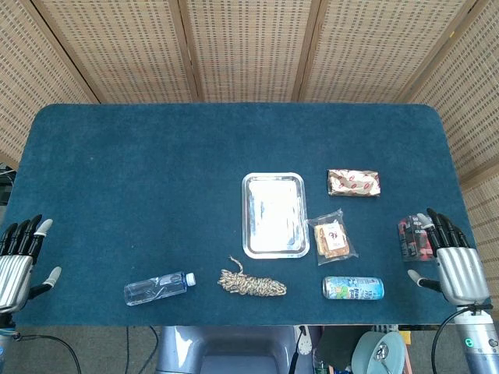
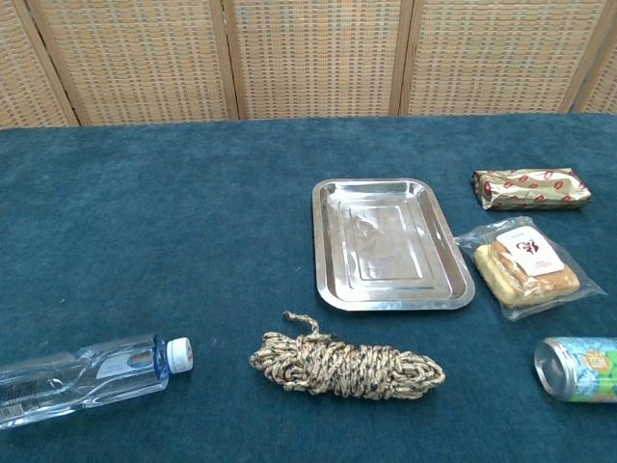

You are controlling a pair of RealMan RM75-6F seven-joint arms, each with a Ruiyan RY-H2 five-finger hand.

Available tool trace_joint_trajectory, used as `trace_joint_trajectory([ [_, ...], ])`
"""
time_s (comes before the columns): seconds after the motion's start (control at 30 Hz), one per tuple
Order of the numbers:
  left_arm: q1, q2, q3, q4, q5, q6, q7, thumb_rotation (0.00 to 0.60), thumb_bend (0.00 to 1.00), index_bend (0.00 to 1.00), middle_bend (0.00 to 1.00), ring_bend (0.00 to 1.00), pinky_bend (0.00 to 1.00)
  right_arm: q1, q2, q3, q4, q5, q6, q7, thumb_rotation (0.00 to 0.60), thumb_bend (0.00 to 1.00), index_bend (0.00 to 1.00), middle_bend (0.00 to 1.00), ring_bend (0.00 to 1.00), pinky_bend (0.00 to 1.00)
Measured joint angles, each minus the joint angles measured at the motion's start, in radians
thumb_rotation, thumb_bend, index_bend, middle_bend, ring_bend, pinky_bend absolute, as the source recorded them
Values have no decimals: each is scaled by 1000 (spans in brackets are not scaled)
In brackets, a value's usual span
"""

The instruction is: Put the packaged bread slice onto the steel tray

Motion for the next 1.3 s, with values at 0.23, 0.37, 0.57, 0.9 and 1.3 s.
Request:
trace_joint_trajectory([
  [0.23,-12,-1,-8,-2,-11,-19,4,600,317,0,0,0,0,-1,3,3,-2,7,0,-3,600,97,42,0,0,138],
  [0.37,-10,-2,-7,-1,-6,-13,3,600,318,0,0,0,0,-2,4,1,-5,3,1,-12,600,96,42,0,0,139],
  [0.57,-9,4,-8,-4,-1,-7,4,600,318,0,0,0,0,-5,6,-1,-15,5,2,-23,600,96,42,0,0,138],
  [0.9,-10,-1,-8,14,-14,-18,-12,600,318,0,0,0,0,18,10,2,-34,19,-42,-58,600,96,42,0,0,138],
  [1.3,-11,-12,-9,41,-30,-33,-32,600,317,0,0,0,0,102,29,15,-65,87,-218,-91,600,97,42,0,0,138],
])
